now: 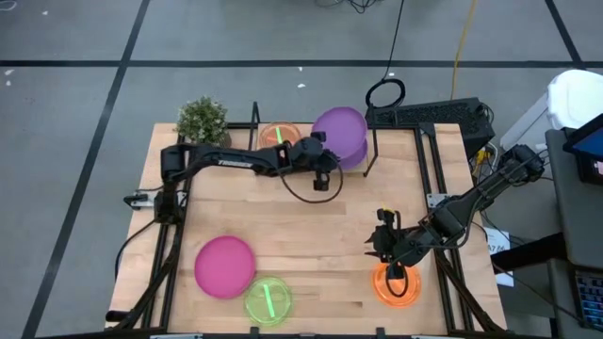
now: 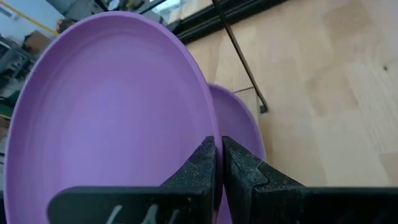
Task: Place and stack plates onto a shelf
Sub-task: Stack the purple plate on top of the purple plate
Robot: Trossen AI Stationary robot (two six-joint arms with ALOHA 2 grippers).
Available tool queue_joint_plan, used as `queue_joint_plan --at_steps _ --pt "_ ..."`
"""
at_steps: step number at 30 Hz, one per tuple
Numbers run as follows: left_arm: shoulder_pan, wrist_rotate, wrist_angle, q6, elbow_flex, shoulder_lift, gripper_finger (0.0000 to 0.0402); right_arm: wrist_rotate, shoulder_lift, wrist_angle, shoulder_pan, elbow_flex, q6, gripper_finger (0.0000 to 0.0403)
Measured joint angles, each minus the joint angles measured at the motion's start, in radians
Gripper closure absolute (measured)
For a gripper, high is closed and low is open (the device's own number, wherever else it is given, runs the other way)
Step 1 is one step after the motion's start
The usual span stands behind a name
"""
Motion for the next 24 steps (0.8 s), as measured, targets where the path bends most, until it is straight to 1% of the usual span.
queue_joint_plan --at_steps 13,18,21,24 --pt "0.005 0.006 0.034 -0.007 0.000 0.067 0.0378 0.002 -0.012 0.005 0.004 0.000 -0.003 0.0280" --pt "0.004 0.038 0.040 -0.014 -0.001 0.067 0.0377 0.002 -0.013 0.003 0.005 0.000 -0.002 0.0280" --pt "0.004 0.038 0.040 -0.023 -0.001 0.067 0.0363 0.001 -0.013 0.004 0.005 0.000 -0.002 0.0280" --pt "0.005 0.030 0.043 -0.033 -0.001 0.067 0.0330 0.001 -0.013 0.004 0.005 0.000 0.004 0.0280"
